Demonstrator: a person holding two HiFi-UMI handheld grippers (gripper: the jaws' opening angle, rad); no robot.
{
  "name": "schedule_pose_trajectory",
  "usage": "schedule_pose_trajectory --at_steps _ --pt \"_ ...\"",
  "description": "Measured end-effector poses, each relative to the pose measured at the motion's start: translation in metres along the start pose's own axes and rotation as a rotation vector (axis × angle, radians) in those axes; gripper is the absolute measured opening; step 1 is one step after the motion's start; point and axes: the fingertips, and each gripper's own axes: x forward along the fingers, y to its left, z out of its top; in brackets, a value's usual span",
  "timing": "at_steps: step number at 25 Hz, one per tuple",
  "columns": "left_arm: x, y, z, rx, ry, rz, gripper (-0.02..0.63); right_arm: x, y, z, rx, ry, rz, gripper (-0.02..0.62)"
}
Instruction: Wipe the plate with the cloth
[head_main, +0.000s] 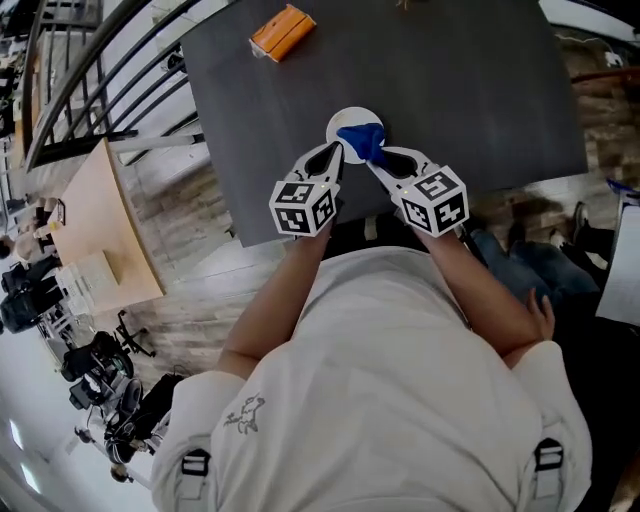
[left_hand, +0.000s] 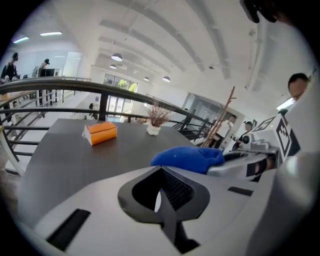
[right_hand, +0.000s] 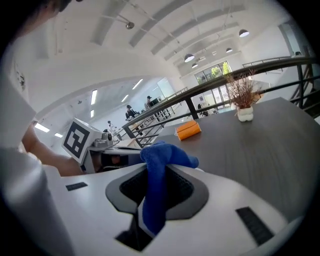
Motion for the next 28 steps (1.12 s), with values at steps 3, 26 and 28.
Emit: schedule_pose_trajectory --at_steps 3,26,28 --pt "-0.029 -0.023 0.019 0.021 -0.077 -0.036 0.007 -0.017 0.023 0.011 -0.05 -0.052 -0.013 0.084" --pt "-0.213 -0.039 0.022 0.171 -0.33 -0.158 0.006 -0.056 0.197 0.019 -0.223 -0.388 -0.174 0.084" --pt "-0.221 -0.038 0.017 0.175 -0.338 -0.165 0.006 -0.055 0.204 0.015 -0.224 -0.395 -0.18 0.084"
